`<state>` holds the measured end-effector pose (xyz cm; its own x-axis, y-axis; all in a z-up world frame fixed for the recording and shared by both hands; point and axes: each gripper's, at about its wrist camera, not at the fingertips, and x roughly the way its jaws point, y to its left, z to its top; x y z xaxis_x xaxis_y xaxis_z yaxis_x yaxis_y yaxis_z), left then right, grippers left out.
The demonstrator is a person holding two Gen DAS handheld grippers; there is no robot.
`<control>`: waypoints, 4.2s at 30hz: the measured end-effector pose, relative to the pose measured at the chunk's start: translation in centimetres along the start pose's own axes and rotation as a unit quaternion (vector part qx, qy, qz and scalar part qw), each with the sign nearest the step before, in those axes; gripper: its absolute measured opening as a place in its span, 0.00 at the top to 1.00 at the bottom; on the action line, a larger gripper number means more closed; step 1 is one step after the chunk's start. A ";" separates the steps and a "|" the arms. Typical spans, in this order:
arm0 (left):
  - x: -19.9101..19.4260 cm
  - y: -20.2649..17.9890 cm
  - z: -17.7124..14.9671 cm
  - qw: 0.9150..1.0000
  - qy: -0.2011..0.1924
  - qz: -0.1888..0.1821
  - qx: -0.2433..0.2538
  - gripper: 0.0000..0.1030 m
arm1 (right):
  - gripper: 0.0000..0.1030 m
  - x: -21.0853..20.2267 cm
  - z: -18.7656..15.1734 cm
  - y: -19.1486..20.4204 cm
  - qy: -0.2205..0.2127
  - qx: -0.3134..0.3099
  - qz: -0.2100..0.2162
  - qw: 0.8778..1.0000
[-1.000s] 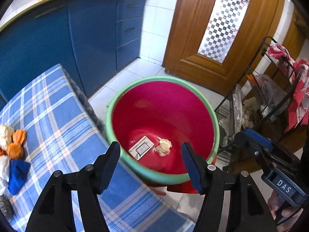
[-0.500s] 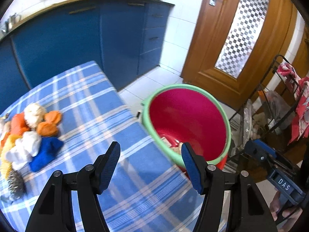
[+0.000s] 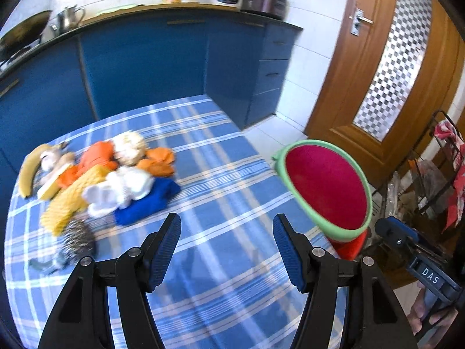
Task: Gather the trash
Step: 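Move both tools back over the table, then grasp the steel wool with the left tool while the right tool grasps the white gloves, then carry steel wool and white gloves to the red bucket and release both inside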
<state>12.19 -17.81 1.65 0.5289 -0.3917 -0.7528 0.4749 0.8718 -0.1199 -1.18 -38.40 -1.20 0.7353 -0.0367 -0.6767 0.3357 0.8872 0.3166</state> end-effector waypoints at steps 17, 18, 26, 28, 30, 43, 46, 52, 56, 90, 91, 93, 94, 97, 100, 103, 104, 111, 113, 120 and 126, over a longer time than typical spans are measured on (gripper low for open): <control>-1.4 11.2 -2.2 0.992 -0.004 0.087 -0.089 0.35 | 0.52 2.9 0.0 7.3 0.034 -0.065 0.044 0.996; -1.3 11.8 -2.5 0.992 -0.002 0.089 -0.094 0.35 | 0.52 3.1 0.0 7.5 0.036 -0.067 0.044 0.996; 0.9 15.1 -4.0 0.986 0.014 0.120 -0.118 0.35 | 0.52 4.8 -0.4 9.8 0.057 -0.082 0.049 0.994; 1.6 15.8 -4.3 0.985 0.020 0.121 -0.124 0.37 | 0.52 5.2 -0.4 10.4 0.061 -0.086 0.049 0.993; 2.6 16.4 -4.5 0.984 0.029 0.120 -0.129 0.44 | 0.52 5.5 -0.4 10.9 0.065 -0.091 0.049 0.993; 4.3 16.6 -4.0 0.989 0.019 0.089 -0.115 0.67 | 0.52 7.0 -0.5 13.0 0.081 -0.116 0.044 0.989; 3.7 17.0 -4.0 0.989 0.011 0.082 -0.124 0.72 | 0.52 7.4 -0.6 13.3 0.086 -0.117 0.047 0.988; 1.5 17.9 -4.2 0.986 -0.017 0.078 -0.147 0.73 | 0.52 8.4 -0.5 14.9 0.089 -0.127 0.058 0.986; -0.3 18.2 -3.9 0.985 -0.039 0.081 -0.150 0.73 | 0.52 9.3 -0.2 16.6 0.094 -0.137 0.072 0.983; -0.5 20.2 -4.1 0.980 -0.041 0.091 -0.174 0.73 | 0.95 15.9 0.5 26.2 0.096 -0.213 0.128 0.964; -0.5 20.2 -4.0 0.980 -0.042 0.092 -0.173 0.73 | 0.95 15.6 0.5 26.2 0.092 -0.213 0.132 0.964; -0.7 20.0 -4.0 0.980 -0.044 0.091 -0.172 0.73 | 0.96 14.7 0.7 26.0 0.082 -0.213 0.138 0.964; -0.8 19.9 -4.0 0.980 -0.045 0.091 -0.171 0.73 | 0.96 14.2 0.8 26.0 0.076 -0.214 0.141 0.964; -1.1 19.6 -3.9 0.981 -0.047 0.090 -0.168 0.73 | 0.96 12.9 1.0 25.9 0.063 -0.214 0.149 0.963; -1.5 19.1 -3.7 0.981 -0.050 0.088 -0.164 0.73 | 0.96 11.6 1.1 25.6 0.051 -0.212 0.156 0.963; -1.9 18.8 -3.6 0.982 -0.053 0.085 -0.158 0.73 | 0.96 10.1 1.3 25.0 0.036 -0.205 0.161 0.965; -2.1 18.6 -3.6 0.983 -0.054 0.084 -0.156 0.73 | 0.96 9.8 1.3 24.9 0.033 -0.203 0.162 0.965; -2.9 16.9 -3.1 0.986 -0.059 0.072 -0.138 0.73 | 0.96 6.8 1.8 21.9 0.003 -0.175 0.151 0.973; -3.0 16.1 -2.9 0.988 -0.060 0.066 -0.130 0.73 | 0.96 6.2 1.9 20.9 -0.004 -0.169 0.145 0.975; -3.1 13.0 -1.9 0.993 -0.056 0.040 -0.095 0.73 | 0.96 3.7 2.4 17.1 -0.026 -0.148 0.108 0.983; -2.3 9.6 -1.0 0.997 -0.041 0.015 -0.063 0.73 | 0.96 2.0 2.6 13.2 -0.041 -0.119 0.076 0.989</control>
<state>14.83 -8.24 1.53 0.5997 -0.3822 -0.7030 0.3684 0.9118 -0.1814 6.26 -27.96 3.35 0.8145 0.0767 -0.5750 0.0766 0.9683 0.2377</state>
